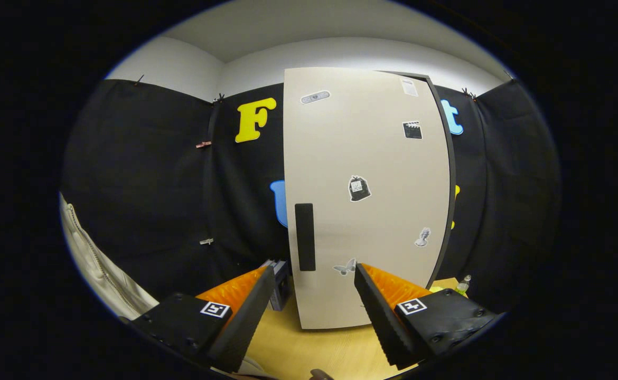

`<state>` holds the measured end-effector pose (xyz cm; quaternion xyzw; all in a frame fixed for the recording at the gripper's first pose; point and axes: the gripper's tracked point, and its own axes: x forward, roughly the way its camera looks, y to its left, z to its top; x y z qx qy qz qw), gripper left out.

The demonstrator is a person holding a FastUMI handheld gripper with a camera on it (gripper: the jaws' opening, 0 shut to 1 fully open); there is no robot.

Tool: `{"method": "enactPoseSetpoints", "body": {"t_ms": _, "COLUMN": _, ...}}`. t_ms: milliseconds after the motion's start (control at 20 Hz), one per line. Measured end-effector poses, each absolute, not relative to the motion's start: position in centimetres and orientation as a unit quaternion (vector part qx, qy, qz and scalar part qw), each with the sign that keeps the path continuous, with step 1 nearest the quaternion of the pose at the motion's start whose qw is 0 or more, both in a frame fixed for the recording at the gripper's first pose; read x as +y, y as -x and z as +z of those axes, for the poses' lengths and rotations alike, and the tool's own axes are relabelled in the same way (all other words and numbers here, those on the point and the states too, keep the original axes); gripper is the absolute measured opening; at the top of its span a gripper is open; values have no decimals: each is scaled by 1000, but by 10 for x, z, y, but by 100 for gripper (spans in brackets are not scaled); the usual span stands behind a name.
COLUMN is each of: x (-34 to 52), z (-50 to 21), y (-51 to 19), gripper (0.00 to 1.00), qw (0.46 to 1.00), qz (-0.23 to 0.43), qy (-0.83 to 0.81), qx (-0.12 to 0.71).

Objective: Open the shoe cabinet door, grab the shoes and put them into the shoe cabinet, then close the shoe cabinet door.

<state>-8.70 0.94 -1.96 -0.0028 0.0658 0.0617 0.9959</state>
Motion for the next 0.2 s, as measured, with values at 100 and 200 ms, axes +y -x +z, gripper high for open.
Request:
{"method": "enactPoseSetpoints", "body": {"t_ms": 100, "x": 7, "z": -21, "y": 87, "gripper": 99, "qw": 996, "qz": 60, "qy": -1, "qx": 69}}
{"method": "enactPoseSetpoints", "body": {"t_ms": 200, "x": 6, "z": -21, "y": 85, "gripper": 99, "qw": 996, "qz": 58, "qy": -5, "qx": 71}}
